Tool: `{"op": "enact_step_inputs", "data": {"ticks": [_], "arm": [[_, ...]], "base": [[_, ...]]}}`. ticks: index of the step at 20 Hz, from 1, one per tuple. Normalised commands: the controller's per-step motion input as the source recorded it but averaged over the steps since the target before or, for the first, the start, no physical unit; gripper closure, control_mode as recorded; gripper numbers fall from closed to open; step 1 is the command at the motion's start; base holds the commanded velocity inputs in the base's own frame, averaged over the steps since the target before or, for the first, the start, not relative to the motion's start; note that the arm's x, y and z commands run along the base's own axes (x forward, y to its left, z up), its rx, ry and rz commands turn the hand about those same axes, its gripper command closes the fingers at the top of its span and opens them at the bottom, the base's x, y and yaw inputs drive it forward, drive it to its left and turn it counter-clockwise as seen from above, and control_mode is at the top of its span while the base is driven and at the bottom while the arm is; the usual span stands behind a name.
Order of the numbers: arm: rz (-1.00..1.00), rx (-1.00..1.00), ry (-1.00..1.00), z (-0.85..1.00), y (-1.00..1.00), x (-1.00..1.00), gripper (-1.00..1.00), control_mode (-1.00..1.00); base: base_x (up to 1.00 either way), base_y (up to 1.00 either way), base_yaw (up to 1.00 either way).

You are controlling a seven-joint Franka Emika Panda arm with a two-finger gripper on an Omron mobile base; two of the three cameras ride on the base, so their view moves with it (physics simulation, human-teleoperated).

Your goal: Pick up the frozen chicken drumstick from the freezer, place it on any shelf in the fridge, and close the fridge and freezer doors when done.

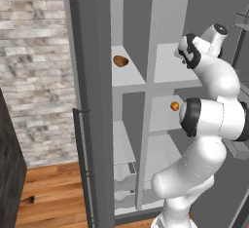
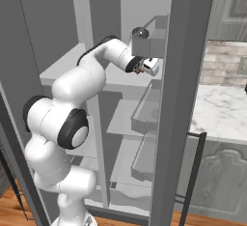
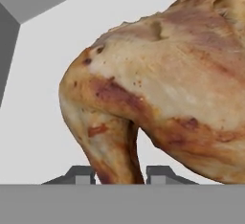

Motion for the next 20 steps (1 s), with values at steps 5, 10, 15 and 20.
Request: {"op": "enact_step_inputs", "data": {"ticks": [5,10,15,20], "arm": [[-0.01,-0.03,0.08,-0.01,0.3,0.66,-1.0,-1.0],[-0.03,-0.05,0.04,0.18,0.58,0.26,-1.0,-1.0],[-0.05,-0.01,0.02,0.2,0.53,-0.59,-1.0,-1.0],[-0.08,0.0,0.01,0.04,0.28,-1.0,-1.0,-1.0]], "base": [[0.0,0.0,0.0],[0.0,0.0,0.0],[0.0,0.0,0.0],[0.0,0.0,0.0]]}}
